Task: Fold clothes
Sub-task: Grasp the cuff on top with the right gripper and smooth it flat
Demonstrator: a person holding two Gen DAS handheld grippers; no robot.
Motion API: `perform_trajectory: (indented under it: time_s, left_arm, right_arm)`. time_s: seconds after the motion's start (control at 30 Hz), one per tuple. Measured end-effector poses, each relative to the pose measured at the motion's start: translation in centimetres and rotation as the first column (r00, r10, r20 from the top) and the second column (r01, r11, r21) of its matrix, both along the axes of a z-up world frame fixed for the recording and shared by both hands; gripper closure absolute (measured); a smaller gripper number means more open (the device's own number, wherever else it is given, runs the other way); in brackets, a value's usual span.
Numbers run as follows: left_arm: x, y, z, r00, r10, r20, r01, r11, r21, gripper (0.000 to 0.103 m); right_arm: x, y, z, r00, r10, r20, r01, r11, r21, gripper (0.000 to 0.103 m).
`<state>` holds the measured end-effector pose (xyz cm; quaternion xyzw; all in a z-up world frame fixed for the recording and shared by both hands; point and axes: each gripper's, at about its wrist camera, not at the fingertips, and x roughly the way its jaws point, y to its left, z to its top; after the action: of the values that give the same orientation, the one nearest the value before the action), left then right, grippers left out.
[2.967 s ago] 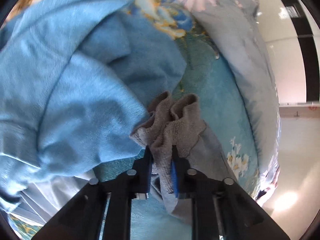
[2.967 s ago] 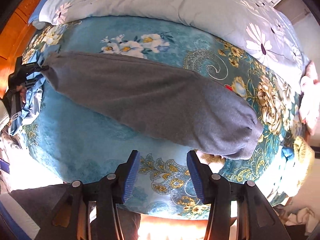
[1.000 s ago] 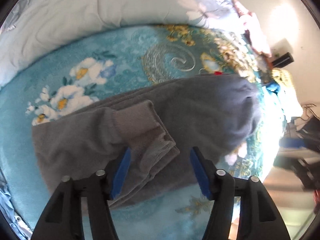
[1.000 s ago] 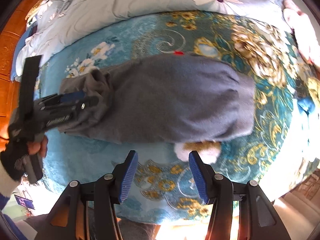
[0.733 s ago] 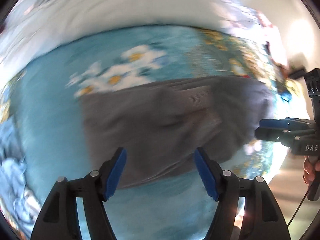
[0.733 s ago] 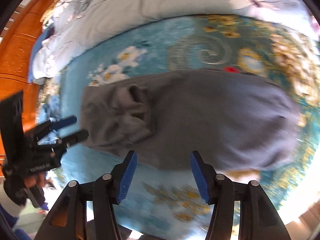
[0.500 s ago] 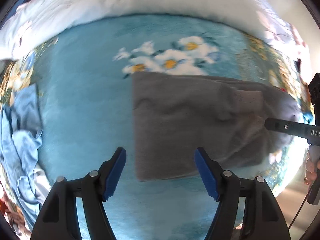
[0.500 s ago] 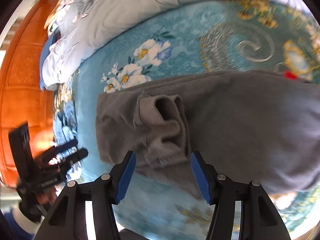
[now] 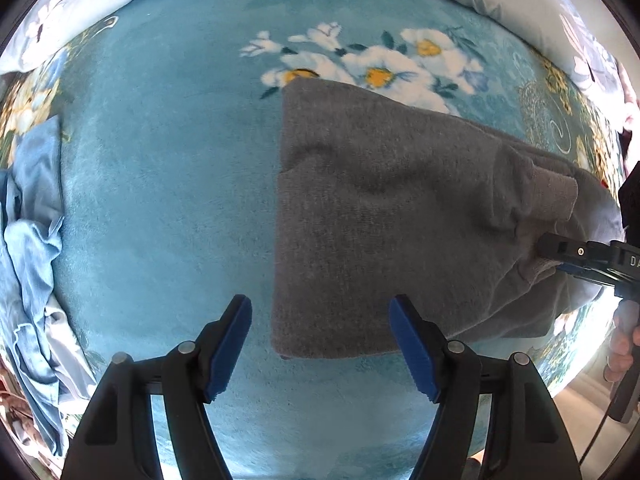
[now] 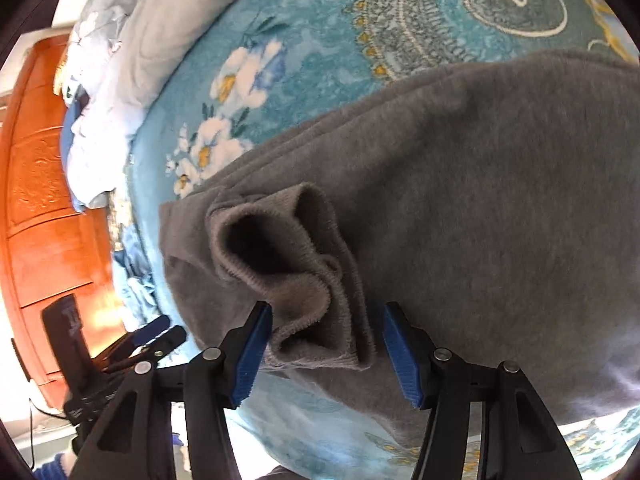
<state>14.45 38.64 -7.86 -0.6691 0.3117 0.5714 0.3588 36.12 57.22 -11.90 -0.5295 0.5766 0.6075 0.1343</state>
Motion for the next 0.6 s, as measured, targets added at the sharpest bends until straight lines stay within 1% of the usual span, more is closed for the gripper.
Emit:
perform_trajectory:
  time_s: [0.03, 0.07, 0.13, 0.17, 0.2, 0.23, 0.33, 0.4, 0.47, 0.53, 0.6]
  left_arm:
    - [-0.1, 0.0, -0.2, 1.000, 0.003, -0.001, -0.003, 1.000, -0.007, 0.030]
    - [-0.1, 0.0, -0.3, 1.000, 0.005, -0.003, -0.005, 1.000, -0.014, 0.030]
    - [-0.3, 0.1, -0.7, 1.000, 0.011, -0.005, -0.011, 1.000, -0.027, 0.030]
    - [-0.3, 0.1, -0.8, 1.000, 0.015, -0.005, -0.016, 0.999, -0.031, 0.030]
    - [-0.4, 0.1, -0.9, 1.000, 0.018, -0.005, -0.018, 0.999, -0.033, 0.030]
    - [-0.6, 0.1, -1.0, 1.000, 0.021, -0.004, -0.021, 0.999, -0.035, 0.030]
    - [-0.6, 0.2, -1.2, 1.000, 0.021, -0.005, -0.021, 0.999, -0.037, 0.030]
    - [-0.6, 0.2, -1.1, 1.000, 0.019, -0.007, -0.020, 0.999, -0.034, 0.030]
    - [-0.7, 0.3, -1.1, 1.000, 0.021, -0.006, -0.021, 0.999, -0.029, 0.029]
    - [-0.9, 0.3, -0.9, 1.000, 0.026, -0.006, -0.026, 0.999, -0.022, 0.029]
    - [-1.3, 0.3, -0.5, 0.999, 0.031, -0.008, -0.031, 0.999, -0.012, 0.029]
  right_arm:
    - [-0.1, -0.2, 0.0, 1.000, 0.002, -0.012, -0.002, 1.000, -0.008, 0.052]
    - [-0.4, -0.4, 0.0, 1.000, 0.007, -0.020, -0.007, 1.000, -0.009, 0.053]
    - [-0.6, -0.5, 0.1, 1.000, 0.005, -0.022, -0.005, 1.000, -0.006, 0.065]
    - [-0.6, -0.5, 0.1, 1.000, -0.001, -0.022, 0.001, 1.000, -0.008, 0.068]
    - [-0.6, -0.4, 0.1, 1.000, -0.006, -0.021, 0.006, 1.000, -0.010, 0.074]
    - [-0.5, -0.4, 0.2, 1.000, -0.007, -0.021, 0.007, 1.000, -0.008, 0.079]
    - [-0.4, -0.3, 0.9, 0.999, 0.003, -0.035, -0.003, 1.000, 0.004, 0.084]
    - [0.1, -0.2, 1.8, 0.998, 0.001, -0.060, 0.000, 1.000, 0.014, 0.086]
    - [1.0, 0.0, 2.7, 0.997, -0.022, -0.074, 0.024, 0.999, 0.031, 0.086]
    - [2.1, 0.2, 3.0, 0.998, -0.041, -0.046, 0.044, 0.997, 0.063, 0.086]
    - [3.1, 0.3, 2.4, 0.997, -0.079, -0.020, 0.080, 0.995, 0.051, 0.086]
